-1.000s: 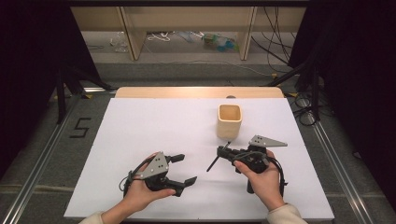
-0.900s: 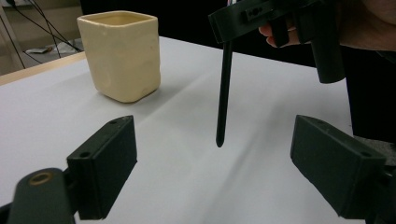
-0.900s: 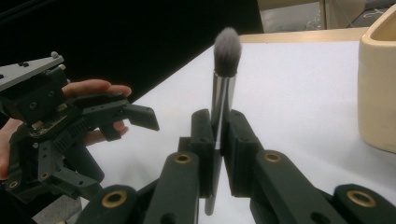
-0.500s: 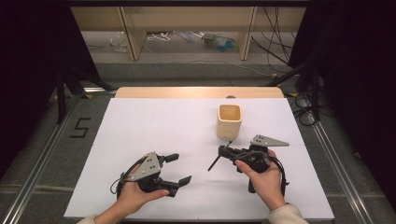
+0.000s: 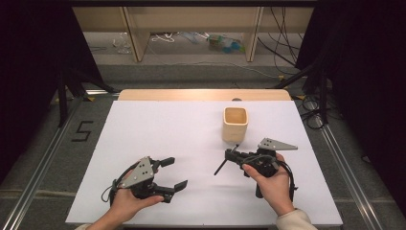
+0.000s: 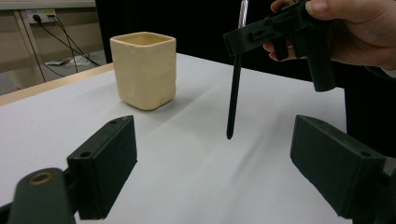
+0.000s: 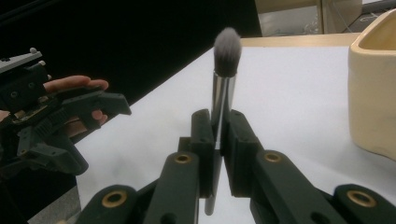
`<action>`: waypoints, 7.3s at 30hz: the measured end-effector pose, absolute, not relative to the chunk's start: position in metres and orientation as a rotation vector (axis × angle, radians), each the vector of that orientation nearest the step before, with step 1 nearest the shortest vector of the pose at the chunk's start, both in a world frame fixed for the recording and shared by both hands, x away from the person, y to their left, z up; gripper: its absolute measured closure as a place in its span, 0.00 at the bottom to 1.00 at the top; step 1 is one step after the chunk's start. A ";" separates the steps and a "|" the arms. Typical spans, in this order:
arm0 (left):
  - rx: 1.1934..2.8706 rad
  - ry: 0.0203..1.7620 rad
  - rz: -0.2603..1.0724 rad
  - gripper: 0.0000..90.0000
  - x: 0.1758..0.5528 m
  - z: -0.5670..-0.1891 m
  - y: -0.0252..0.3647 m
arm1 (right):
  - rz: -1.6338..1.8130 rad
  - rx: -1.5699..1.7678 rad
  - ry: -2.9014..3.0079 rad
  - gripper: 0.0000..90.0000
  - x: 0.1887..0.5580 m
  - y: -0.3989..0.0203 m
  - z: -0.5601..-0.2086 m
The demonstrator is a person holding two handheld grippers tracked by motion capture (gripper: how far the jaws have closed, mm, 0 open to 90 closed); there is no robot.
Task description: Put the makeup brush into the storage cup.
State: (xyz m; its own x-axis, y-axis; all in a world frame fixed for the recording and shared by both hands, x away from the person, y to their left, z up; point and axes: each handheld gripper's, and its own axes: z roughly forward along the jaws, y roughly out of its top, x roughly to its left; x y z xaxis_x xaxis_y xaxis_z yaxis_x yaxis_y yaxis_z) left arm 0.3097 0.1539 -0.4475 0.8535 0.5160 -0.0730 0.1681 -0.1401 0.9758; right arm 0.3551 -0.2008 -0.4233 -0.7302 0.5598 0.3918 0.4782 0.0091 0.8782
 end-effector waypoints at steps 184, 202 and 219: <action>1.637 0.593 0.399 0.17 0.299 -0.448 0.198 | 1.632 1.038 1.912 0.93 0.399 -0.245 -0.361; 1.637 0.594 0.398 0.17 0.299 -0.448 0.198 | 1.614 1.044 1.914 0.93 0.404 -0.241 -0.358; 1.639 0.593 0.396 0.17 0.299 -0.449 0.197 | 1.606 1.038 1.911 0.93 0.409 -0.240 -0.358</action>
State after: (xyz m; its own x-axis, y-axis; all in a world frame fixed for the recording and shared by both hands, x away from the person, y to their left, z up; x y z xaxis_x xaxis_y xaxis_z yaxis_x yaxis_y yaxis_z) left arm 0.2992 0.1974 -0.4486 0.8066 0.5861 -0.0770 0.1528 -0.0809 0.9849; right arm 0.4092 -0.2397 -0.3578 -0.6247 0.7691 0.1351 0.2654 0.0464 0.9630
